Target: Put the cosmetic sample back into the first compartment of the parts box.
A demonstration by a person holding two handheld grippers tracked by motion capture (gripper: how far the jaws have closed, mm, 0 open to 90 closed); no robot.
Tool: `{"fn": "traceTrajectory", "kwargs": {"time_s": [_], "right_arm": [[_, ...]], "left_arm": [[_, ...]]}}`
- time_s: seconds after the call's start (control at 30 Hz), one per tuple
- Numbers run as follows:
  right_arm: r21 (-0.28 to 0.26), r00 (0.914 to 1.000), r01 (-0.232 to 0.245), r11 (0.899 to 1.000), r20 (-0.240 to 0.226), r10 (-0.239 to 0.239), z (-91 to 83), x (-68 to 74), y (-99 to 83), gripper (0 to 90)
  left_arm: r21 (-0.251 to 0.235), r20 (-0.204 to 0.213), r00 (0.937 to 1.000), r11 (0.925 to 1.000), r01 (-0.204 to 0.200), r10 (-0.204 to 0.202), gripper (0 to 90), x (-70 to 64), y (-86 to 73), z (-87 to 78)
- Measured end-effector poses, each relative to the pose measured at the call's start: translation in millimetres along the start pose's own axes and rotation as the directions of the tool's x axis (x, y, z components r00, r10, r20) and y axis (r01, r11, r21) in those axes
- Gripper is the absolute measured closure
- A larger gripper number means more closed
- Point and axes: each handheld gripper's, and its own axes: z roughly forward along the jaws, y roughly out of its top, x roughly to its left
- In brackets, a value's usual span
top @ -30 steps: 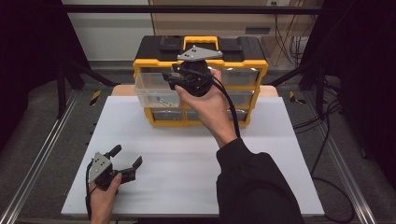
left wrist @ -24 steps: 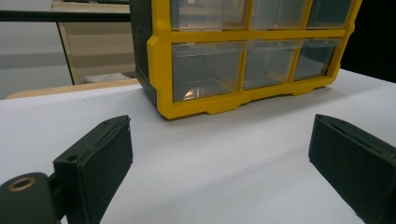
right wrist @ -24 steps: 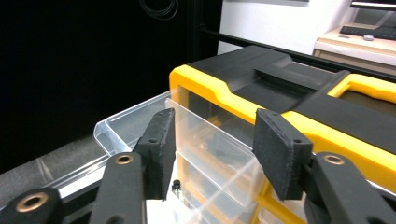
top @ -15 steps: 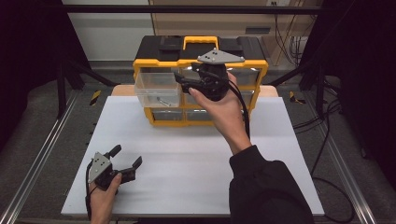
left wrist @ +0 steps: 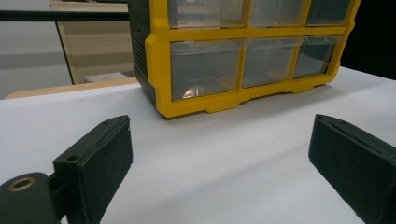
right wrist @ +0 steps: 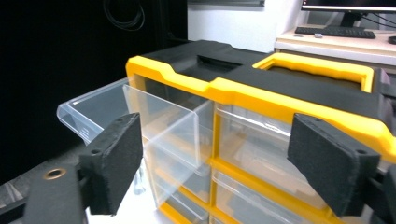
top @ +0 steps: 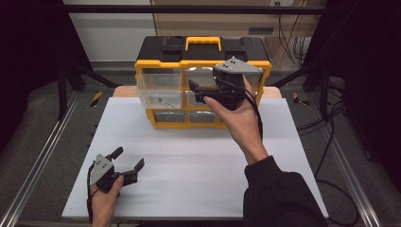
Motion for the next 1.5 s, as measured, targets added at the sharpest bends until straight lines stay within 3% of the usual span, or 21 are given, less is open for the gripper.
{"fn": "traceTrajectory", "kwargs": {"time_s": [0.23, 0.47, 0.97, 1.2, 1.5], "right_arm": [[0.031, 0.9989, 0.012, 0.999, 0.045, -0.013, -5.3, -3.3, -10.9, 9.8], [0.021, 0.9963, 0.029, 0.999, 0.08, -0.03, -16.2, -10.0, -26.9, 7.4], [-0.001, 0.9949, 0.019, 1.0, 0.099, -0.019, -48.6, -32.2, -60.4, 3.4], [-0.012, 0.9939, -0.001, 1.0, 0.11, 0.003, -56.7, -38.4, -69.4, 3.3], [0.007, 0.9903, 0.01, 1.0, 0.138, -0.011, -67.5, -45.0, -80.0, 2.6]], "left_arm": [[-0.003, -0.005, 0.9999, 0.9999, 0.011, -0.011, 6.0, 3.2, 0.3, -0.9], [-0.005, -0.002, 0.9999, 0.9999, 0.016, -0.016, 6.0, 2.8, -0.3, 0.1], [0.002, -0.001, 1.0, 1.0, 0.007, -0.007, 5.9, 1.6, -0.9, 0.2], [0.003, -0.003, 0.9999, 0.9999, 0.01, -0.01, 5.9, 2.6, -1.3, -0.1], [-0.001, -0.015, 0.9997, 0.9998, 0.019, -0.02, 5.9, 7.2, -1.2, -3.4]]}}
